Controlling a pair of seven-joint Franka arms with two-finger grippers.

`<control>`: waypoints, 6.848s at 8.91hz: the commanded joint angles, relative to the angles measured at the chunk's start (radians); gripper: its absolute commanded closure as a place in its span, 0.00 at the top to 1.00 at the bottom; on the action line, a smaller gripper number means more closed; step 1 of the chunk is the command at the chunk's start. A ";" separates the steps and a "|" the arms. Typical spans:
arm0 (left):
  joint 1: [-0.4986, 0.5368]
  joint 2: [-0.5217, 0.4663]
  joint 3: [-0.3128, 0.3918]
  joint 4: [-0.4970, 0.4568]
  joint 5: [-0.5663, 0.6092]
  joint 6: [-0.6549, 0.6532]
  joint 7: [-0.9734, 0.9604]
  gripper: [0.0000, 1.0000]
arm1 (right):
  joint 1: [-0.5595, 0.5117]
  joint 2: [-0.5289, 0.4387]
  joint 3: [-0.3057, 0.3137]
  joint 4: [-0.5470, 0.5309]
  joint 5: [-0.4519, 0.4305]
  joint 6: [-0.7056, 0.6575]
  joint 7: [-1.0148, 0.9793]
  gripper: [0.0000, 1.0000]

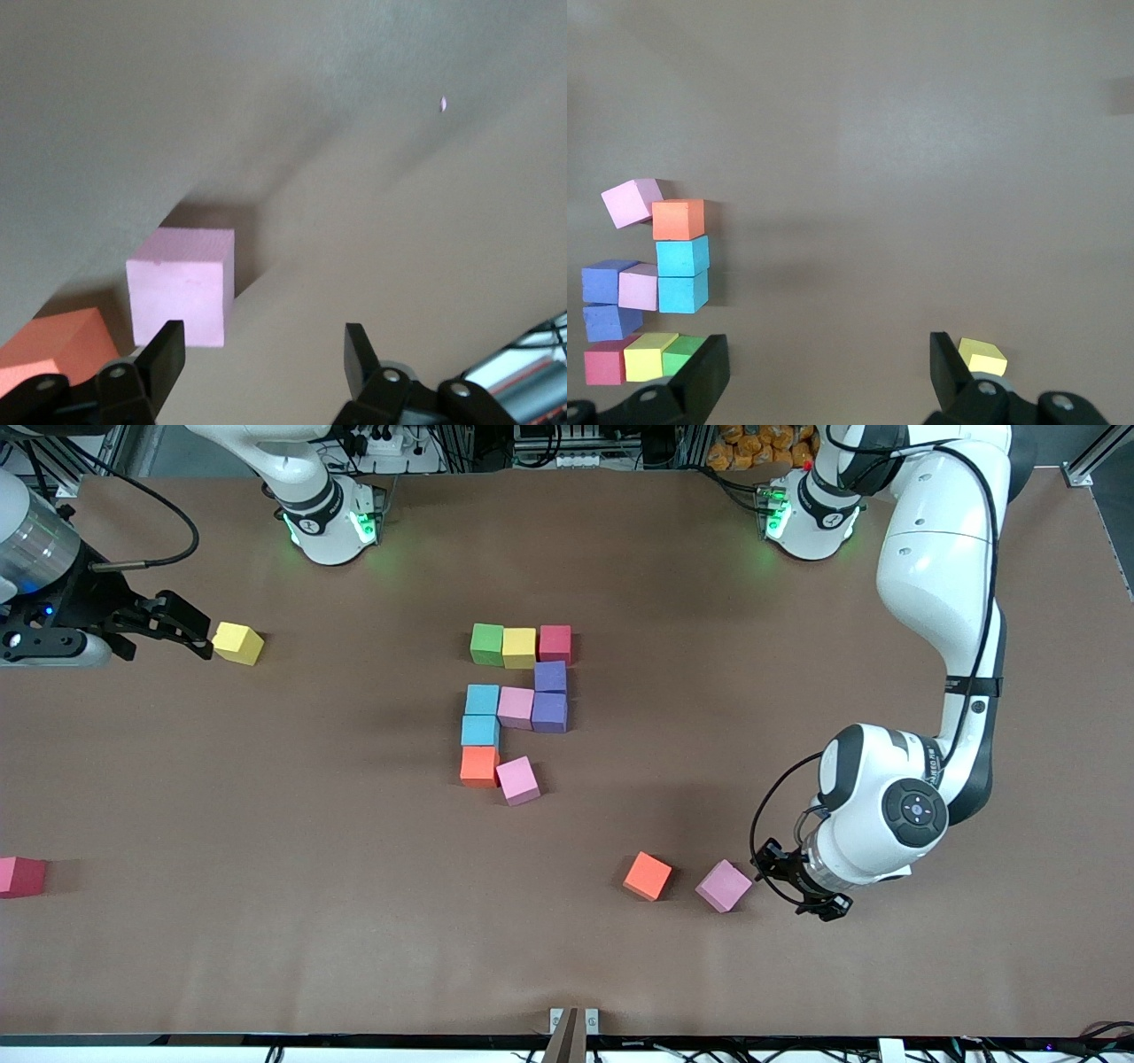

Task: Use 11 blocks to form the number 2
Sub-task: 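Lower the left gripper and close it on the pink cube, then carry the pink cube toward the pink cube at the digit base, then lower the pink cube beside the other pink cube with the left gripper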

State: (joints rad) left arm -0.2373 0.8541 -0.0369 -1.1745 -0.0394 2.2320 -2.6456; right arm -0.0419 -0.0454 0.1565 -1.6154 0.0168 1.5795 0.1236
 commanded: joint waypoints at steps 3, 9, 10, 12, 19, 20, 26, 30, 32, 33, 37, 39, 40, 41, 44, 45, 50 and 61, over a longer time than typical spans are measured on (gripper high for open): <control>-0.051 0.019 0.012 -0.013 -0.022 0.073 0.024 0.81 | -0.007 0.001 0.009 0.011 -0.008 -0.013 -0.004 1.00; -0.091 0.059 0.012 -0.025 -0.020 0.089 0.039 0.81 | -0.007 0.001 0.009 0.011 -0.008 -0.015 -0.004 1.00; -0.091 0.062 0.014 -0.025 -0.020 0.089 0.039 0.81 | -0.007 0.001 0.009 0.011 -0.008 -0.015 -0.004 1.00; -0.089 0.071 0.017 -0.025 -0.017 0.089 0.041 0.81 | -0.007 0.001 0.009 0.011 -0.008 -0.018 -0.004 1.00; -0.085 0.102 0.022 -0.024 -0.014 0.101 0.071 0.81 | -0.007 0.001 0.011 0.012 -0.008 -0.018 -0.004 1.00; -0.088 0.103 0.022 -0.025 -0.013 0.106 0.097 0.80 | -0.007 0.001 0.009 0.012 -0.008 -0.018 -0.004 1.00; -0.093 0.112 0.022 -0.031 0.009 0.110 0.160 0.00 | -0.009 0.001 0.009 0.012 -0.008 -0.018 -0.004 1.00; -0.123 0.050 0.011 -0.027 0.071 0.043 0.259 0.00 | -0.009 0.001 0.009 0.014 -0.008 -0.018 -0.004 1.00; -0.184 0.011 0.011 -0.027 0.075 -0.021 0.291 0.00 | -0.009 0.001 0.009 0.014 -0.008 -0.018 -0.004 1.00; -0.236 0.008 0.012 -0.025 0.075 -0.032 0.308 0.00 | -0.006 0.001 0.009 0.014 -0.008 -0.018 -0.004 1.00; -0.352 0.005 0.012 -0.025 0.075 -0.040 0.308 0.00 | -0.010 0.001 0.009 0.015 -0.009 -0.018 -0.004 1.00; -0.362 0.007 0.009 -0.024 0.069 -0.048 0.308 0.00 | -0.013 0.001 0.008 0.015 -0.011 -0.018 -0.006 1.00; -0.379 0.007 -0.001 -0.025 0.066 -0.048 0.308 0.00 | -0.013 0.001 0.008 0.015 -0.011 -0.018 -0.006 1.00; -0.382 0.007 -0.017 -0.025 0.062 -0.049 0.306 0.00 | -0.013 0.001 0.008 0.015 -0.011 -0.018 -0.006 1.00; -0.381 0.013 -0.069 -0.028 0.059 -0.081 0.303 0.00 | -0.013 -0.001 0.008 0.017 -0.011 -0.018 -0.004 1.00; -0.381 0.022 -0.070 -0.028 0.058 -0.081 0.303 0.00 | -0.015 -0.001 0.006 0.018 -0.012 -0.018 -0.005 1.00; -0.422 0.069 -0.075 -0.030 0.055 -0.022 0.461 0.00 | -0.016 0.001 0.006 0.022 -0.012 -0.018 -0.006 1.00; -0.453 0.111 -0.078 -0.030 0.035 0.136 0.473 0.00 | -0.027 -0.001 0.006 0.028 -0.012 -0.019 -0.009 1.00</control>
State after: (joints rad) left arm -0.6919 0.9628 -0.1159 -1.2064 0.0113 2.3396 -2.1239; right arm -0.0522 -0.0454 0.1504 -1.6046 0.0152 1.5750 0.1236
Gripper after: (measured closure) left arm 0.445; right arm 0.000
